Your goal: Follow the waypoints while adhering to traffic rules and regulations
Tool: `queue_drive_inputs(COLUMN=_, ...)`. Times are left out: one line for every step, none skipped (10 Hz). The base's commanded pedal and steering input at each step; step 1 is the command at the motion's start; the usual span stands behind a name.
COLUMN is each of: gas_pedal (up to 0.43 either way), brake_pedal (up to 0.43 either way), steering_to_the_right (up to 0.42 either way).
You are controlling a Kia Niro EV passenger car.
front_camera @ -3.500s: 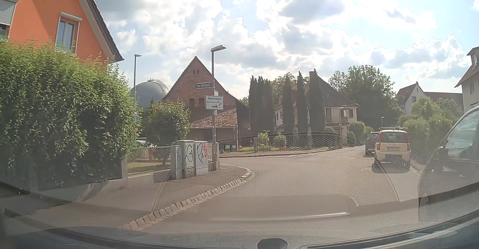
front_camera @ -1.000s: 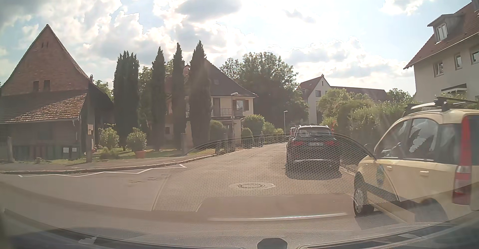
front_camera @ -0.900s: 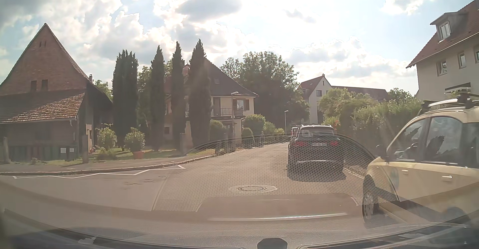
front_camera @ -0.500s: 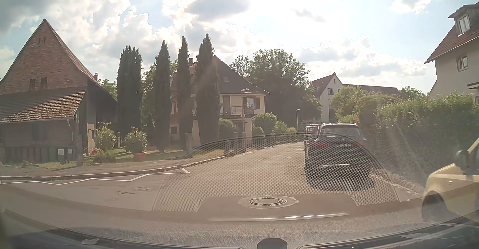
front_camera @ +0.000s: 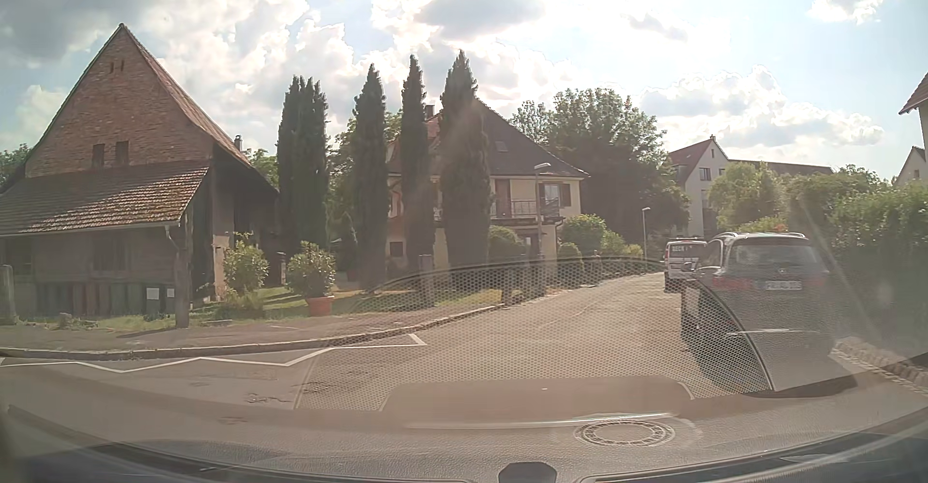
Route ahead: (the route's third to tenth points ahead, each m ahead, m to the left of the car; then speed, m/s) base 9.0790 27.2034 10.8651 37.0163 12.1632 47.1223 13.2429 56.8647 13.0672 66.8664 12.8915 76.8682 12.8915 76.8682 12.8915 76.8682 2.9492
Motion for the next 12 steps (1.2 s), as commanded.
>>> queue_drive_inputs(gas_pedal=0.000, brake_pedal=0.000, steering_to_the_right=-0.497)
queue_drive_inputs(gas_pedal=0.000, brake_pedal=0.000, steering_to_the_right=-0.555)
queue_drive_inputs(gas_pedal=0.000, brake_pedal=0.000, steering_to_the_right=-0.600)
queue_drive_inputs(gas_pedal=0.087, brake_pedal=0.000, steering_to_the_right=-0.654)
queue_drive_inputs(gas_pedal=0.130, brake_pedal=0.000, steering_to_the_right=-0.701)
queue_drive_inputs(gas_pedal=0.169, brake_pedal=0.000, steering_to_the_right=-0.741)
queue_drive_inputs(gas_pedal=0.189, brake_pedal=0.000, steering_to_the_right=-0.783)
queue_drive_inputs(gas_pedal=0.197, brake_pedal=0.000, steering_to_the_right=-0.810)
queue_drive_inputs(gas_pedal=0.197, brake_pedal=0.000, steering_to_the_right=-0.834)
queue_drive_inputs(gas_pedal=0.197, brake_pedal=0.000, steering_to_the_right=-0.852)
queue_drive_inputs(gas_pedal=0.197, brake_pedal=0.000, steering_to_the_right=-0.858)
queue_drive_inputs(gas_pedal=0.197, brake_pedal=0.000, steering_to_the_right=-0.857)
